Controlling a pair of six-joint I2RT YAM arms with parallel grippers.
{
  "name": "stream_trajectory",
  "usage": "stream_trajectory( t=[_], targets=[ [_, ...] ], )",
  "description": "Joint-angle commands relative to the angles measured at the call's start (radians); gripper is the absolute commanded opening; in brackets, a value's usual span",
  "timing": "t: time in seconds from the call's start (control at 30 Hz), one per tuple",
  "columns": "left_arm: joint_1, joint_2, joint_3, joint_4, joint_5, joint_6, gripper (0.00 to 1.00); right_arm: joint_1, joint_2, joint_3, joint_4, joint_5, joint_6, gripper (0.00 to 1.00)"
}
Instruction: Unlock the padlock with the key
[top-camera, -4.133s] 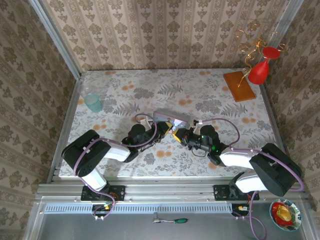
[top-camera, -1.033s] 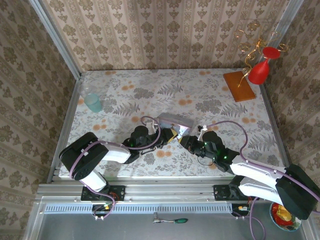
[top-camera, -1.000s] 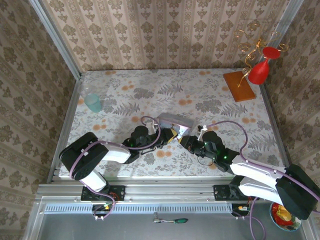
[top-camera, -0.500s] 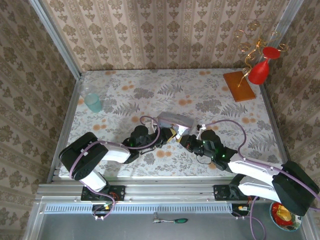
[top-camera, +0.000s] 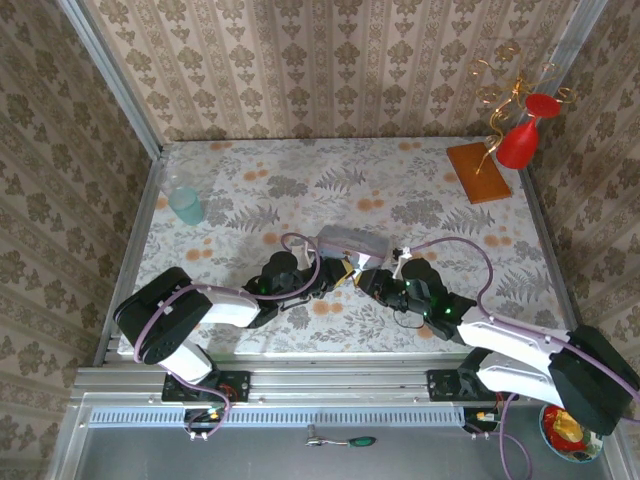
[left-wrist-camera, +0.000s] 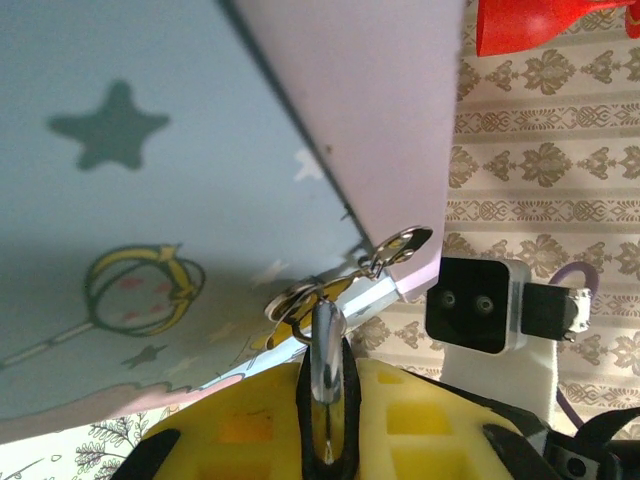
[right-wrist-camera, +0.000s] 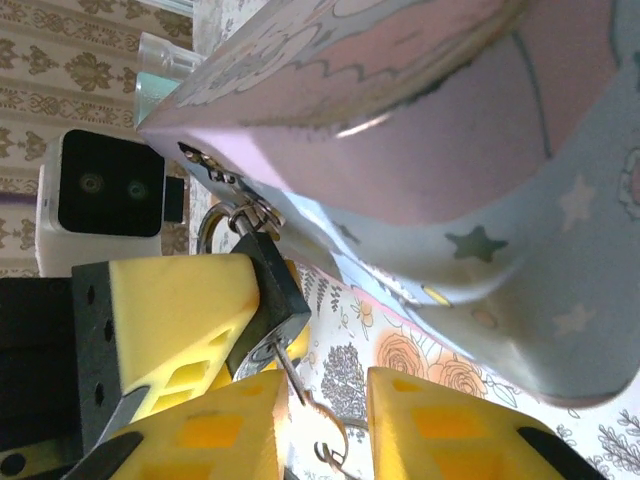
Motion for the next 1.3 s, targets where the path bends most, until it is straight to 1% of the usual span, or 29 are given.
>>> stream_trajectory(
  t=[0.0, 0.1, 0.2, 0.3, 0.57, 0.7, 0.83, 1.0, 1.27],
  targets=[
    [0.007, -0.022, 0.016, 0.05, 0.024, 0.009, 0.0, 0.007, -0.054, -0.006, -0.102, 0.003, -0.076, 0.31],
    [0.008, -0.022, 0.018, 0.048, 0.024, 0.01, 0.0, 0.008, -0.064, -0.003, -0.139, -0.011, -0.119, 0.34],
    [0.009, -0.024, 0.021, 0.045, 0.024, 0.01, 0.0, 0.013, -0.056, 0.01, -0.169, -0.017, -0.166, 0.34],
    [0.009, -0.027, 0.022, 0.037, 0.025, 0.013, 0.0, 0.033, -0.054, 0.046, -0.24, 0.013, -0.246, 0.33],
    [0.01, -0.03, 0.025, 0.03, 0.03, 0.015, 0.0, 0.072, -0.027, 0.112, -0.306, 0.066, -0.379, 0.31],
    [0.009, -0.032, 0.028, 0.028, 0.034, 0.015, 0.0, 0.097, 0.014, 0.15, -0.33, 0.098, -0.412, 0.3],
    [0.009, -0.037, 0.022, 0.032, 0.033, 0.011, 0.0, 0.099, 0.023, 0.154, -0.292, 0.094, -0.42, 0.26],
    [0.01, -0.041, 0.021, 0.032, 0.035, 0.01, 0.0, 0.1, 0.045, 0.185, -0.336, 0.122, -0.448, 0.19],
    [0.004, -0.048, 0.025, 0.01, 0.039, 0.015, 0.0, 0.1, 0.067, 0.212, -0.333, 0.134, -0.461, 0.15]
  ],
)
